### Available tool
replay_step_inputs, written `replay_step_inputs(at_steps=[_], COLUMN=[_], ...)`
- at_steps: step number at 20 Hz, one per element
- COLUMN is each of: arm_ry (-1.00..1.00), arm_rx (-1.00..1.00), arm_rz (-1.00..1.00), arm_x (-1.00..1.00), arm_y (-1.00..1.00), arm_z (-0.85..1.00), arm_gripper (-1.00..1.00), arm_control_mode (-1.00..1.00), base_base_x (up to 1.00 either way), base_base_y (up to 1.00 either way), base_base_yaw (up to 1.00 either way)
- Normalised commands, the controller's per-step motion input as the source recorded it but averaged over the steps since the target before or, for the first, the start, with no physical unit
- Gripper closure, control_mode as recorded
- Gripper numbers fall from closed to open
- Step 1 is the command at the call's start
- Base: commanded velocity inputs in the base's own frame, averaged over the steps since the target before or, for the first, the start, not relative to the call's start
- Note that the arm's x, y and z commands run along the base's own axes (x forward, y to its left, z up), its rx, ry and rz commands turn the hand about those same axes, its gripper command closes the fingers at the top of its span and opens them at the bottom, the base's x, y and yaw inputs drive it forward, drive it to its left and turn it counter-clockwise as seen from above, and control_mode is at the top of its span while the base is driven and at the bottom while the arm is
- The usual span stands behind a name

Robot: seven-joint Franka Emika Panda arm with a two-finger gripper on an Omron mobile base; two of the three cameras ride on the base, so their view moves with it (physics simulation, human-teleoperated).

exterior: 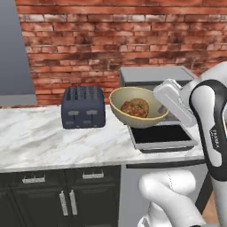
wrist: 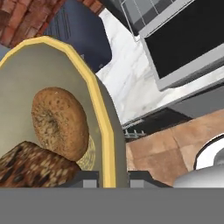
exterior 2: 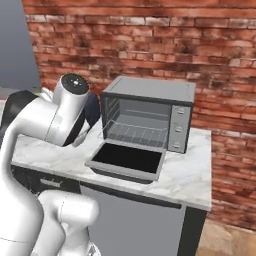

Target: Pick up the heated bread from the toaster oven and place it in the bowl. Then move the bread bowl to the dining counter.

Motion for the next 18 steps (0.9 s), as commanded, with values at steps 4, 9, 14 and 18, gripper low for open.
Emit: replay_step_inputs(at_steps=[4,9,14,18], arm_ry=[0.0,0.0,0.0,0.0], arm_rx=[0.0,0.0,0.0,0.0], arm_rz=[0.0,0.0,0.0,0.0], arm_x=[0.0,0.0,0.0,0.0], arm_y=[0.0,0.0,0.0,0.0], arm_z=[0.0,0.0,0.0,0.0], arm_gripper=[1.0,1.0,1.0,1.0], arm_control_mode=[1.0,1.0,1.0,1.0], base_base_x=[-0.74,-0.17,-0.02,0.2], base_base_y=[0.07,0.38,0.78,1.0], base_base_yaw=[0.86,0.99,0.87,0.62])
